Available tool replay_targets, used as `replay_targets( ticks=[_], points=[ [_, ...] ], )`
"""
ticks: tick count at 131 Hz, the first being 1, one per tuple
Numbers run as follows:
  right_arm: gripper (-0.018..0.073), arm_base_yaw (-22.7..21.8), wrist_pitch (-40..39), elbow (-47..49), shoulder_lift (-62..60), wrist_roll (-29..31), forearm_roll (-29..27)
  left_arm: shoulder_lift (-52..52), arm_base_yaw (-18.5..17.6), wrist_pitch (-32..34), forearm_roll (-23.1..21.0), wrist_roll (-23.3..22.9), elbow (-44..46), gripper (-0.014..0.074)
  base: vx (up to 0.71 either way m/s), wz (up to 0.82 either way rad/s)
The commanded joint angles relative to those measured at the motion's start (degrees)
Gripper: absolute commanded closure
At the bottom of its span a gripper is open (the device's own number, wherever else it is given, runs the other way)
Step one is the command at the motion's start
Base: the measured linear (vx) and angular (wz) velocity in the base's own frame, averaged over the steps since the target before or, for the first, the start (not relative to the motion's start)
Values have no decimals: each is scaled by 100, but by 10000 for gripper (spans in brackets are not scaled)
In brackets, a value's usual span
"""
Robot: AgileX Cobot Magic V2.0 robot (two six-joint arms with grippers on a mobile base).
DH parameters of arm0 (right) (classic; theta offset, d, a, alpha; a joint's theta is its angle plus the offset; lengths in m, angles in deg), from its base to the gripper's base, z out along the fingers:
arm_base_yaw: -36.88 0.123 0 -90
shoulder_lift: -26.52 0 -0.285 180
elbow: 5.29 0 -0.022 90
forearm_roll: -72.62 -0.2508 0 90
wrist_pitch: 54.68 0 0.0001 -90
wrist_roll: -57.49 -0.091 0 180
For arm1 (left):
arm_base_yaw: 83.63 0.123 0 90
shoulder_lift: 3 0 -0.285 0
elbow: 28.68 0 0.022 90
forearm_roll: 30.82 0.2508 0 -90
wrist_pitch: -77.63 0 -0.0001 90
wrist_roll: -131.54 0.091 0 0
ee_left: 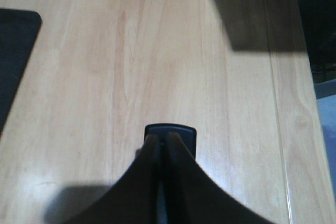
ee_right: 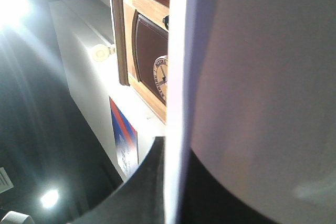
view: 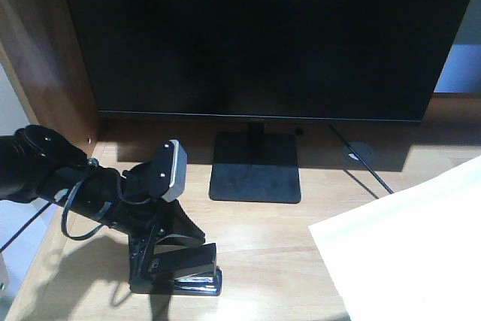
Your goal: Grab stapler and paper to desk for stapling
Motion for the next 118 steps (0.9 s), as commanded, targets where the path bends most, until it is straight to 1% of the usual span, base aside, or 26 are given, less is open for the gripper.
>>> replay_targets(
  ticks=[1, 118],
  points=[
    [566, -38, -255, 146, 74, 39, -32, 53, -19, -150, -248, 6, 101, 603, 0, 0],
    [566, -38, -255, 146, 74, 39, -32, -15, -19, -255, -248, 6, 101, 603, 0, 0]
  ],
)
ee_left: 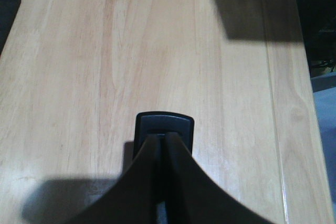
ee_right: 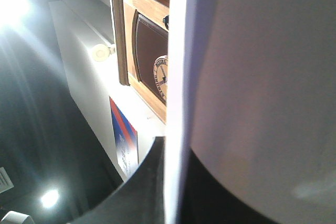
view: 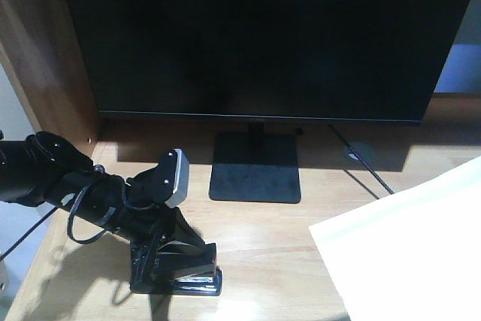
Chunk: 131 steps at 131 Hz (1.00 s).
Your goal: Grab stapler and paper to desk for stapling
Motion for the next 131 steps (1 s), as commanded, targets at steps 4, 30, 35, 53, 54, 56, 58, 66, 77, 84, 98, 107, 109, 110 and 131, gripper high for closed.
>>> replay_targets(
  ticks=[4, 30, 35, 53, 54, 56, 58, 66, 77, 84, 98, 107, 109, 110, 131],
  points=[
    [566, -38, -255, 146, 74, 39, -32, 216, -19, -218, -250, 6, 101, 603, 0, 0],
    [566, -38, -239, 146, 74, 39, -32, 216, -19, -218, -250, 6, 101, 603, 0, 0],
    [566, -38, -239, 146, 74, 39, -32, 216, -19, -218, -250, 6, 101, 603, 0, 0],
    [566, -38, -239, 146, 74, 39, -32, 216, -19, -218, -250, 6, 101, 603, 0, 0],
    [566, -38, -239, 146, 74, 39, -32, 216, -19, -218, -250, 6, 101, 603, 0, 0],
    [566, -38, -239, 146, 74, 39, -32, 216, -19, -218, -250, 6, 101, 603, 0, 0],
    [566, -38, -239, 146, 74, 39, -32, 216, -19, -218, -250, 6, 101, 603, 0, 0],
    [566, -38, -239, 146, 74, 39, -32, 216, -19, -218, -250, 6, 101, 603, 0, 0],
    [566, -38, -239, 146, 74, 39, -32, 216, -19, -218, -250, 6, 101, 603, 0, 0],
    [566, -38, -239, 146, 74, 39, -32, 216, -19, -218, -250, 6, 101, 603, 0, 0],
    [566, -38, -254, 146, 74, 39, -32, 216, -19, -218, -250, 6, 101, 603, 0, 0],
    [566, -38, -261, 146, 74, 39, -37, 216, -19, -218, -250, 6, 101, 603, 0, 0],
    [566, -38, -261, 146, 74, 39, -47, 216, -19, -218, -250, 6, 101, 603, 0, 0],
    [566, -38, -255, 146, 74, 39, -47, 216, -19, -218, -250, 6, 101, 603, 0, 0],
    [566, -38, -64, 146, 79, 45, -272, 216, -19, -218, -250, 6, 101, 603, 0, 0]
  ],
)
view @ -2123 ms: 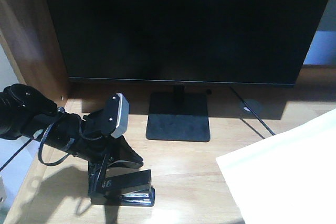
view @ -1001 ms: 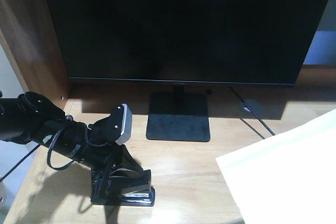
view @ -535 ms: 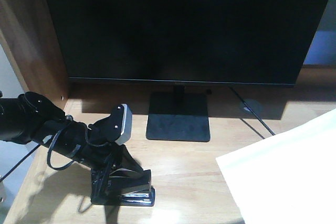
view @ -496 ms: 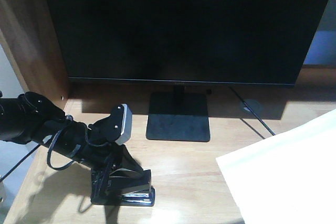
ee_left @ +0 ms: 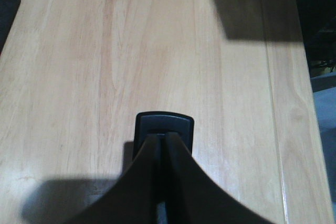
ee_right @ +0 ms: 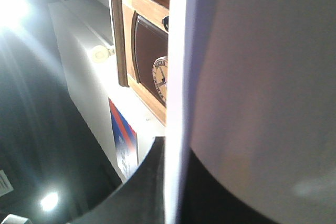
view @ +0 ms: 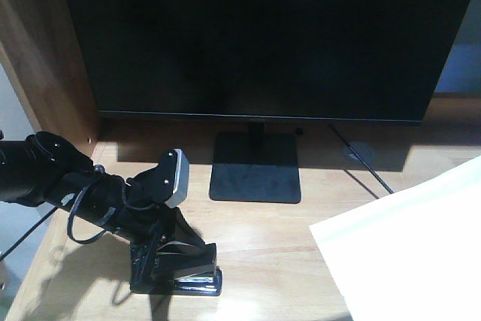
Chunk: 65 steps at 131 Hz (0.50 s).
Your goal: Grab stapler and paper to desk for stapling
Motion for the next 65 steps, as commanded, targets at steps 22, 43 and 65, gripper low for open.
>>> replay_targets(
  ticks=[22, 43, 65],
  points=[
    [565, -38, 110, 156, 263, 85, -434, 216, -19, -213, -250, 6, 101, 603, 0, 0],
    [564, -38, 69, 156, 712, 514, -743, 216, -19, -213, -250, 6, 101, 603, 0, 0],
    [562, -38, -466, 156, 1530, 613, -884, 216, -19, -213, -250, 6, 101, 603, 0, 0]
  ],
)
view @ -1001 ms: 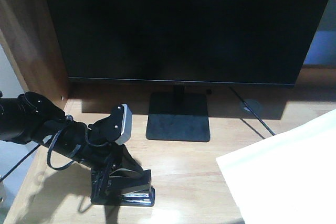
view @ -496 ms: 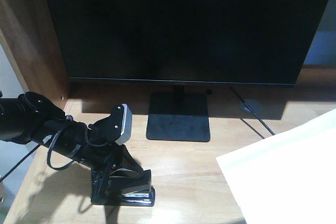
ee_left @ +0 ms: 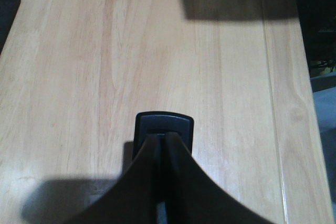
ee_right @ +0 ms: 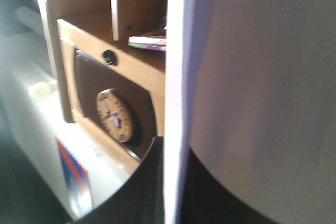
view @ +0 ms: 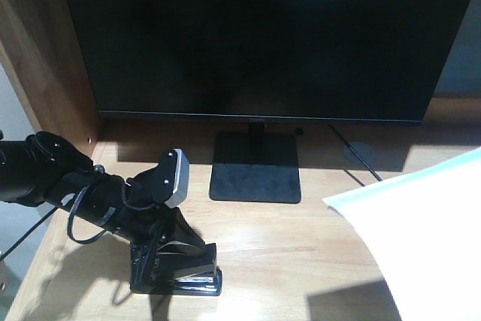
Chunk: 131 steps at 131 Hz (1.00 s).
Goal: Grab stapler and paper to desk for stapling
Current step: 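Swing the white paper with the right gripper down beside the stapler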
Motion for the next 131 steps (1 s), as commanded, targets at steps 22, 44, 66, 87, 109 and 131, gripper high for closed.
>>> replay_targets(
  ticks=[22, 44, 66, 87, 109, 131],
  points=[
    [562, -38, -1659, 156, 1698, 127, -77, 216, -19, -213, -250, 6, 101, 603, 0, 0],
    [562, -38, -2778, 164, 2963, 161, 6, 216, -19, -213, -250, 6, 101, 603, 0, 0],
    [562, -38, -2869, 369, 4083, 324, 586, 216, -19, -213, -250, 6, 101, 603, 0, 0],
    [562, -38, -2869, 708, 4771, 399, 1014, 216, -19, -213, -250, 6, 101, 603, 0, 0],
    [562, -43, -2869, 1002, 5353, 372, 1222, 216, -19, -213, -250, 6, 101, 603, 0, 0],
    [562, -43, -2869, 1151, 5999, 246, 1734, 216, -19, -213, -250, 6, 101, 603, 0, 0]
  ],
)
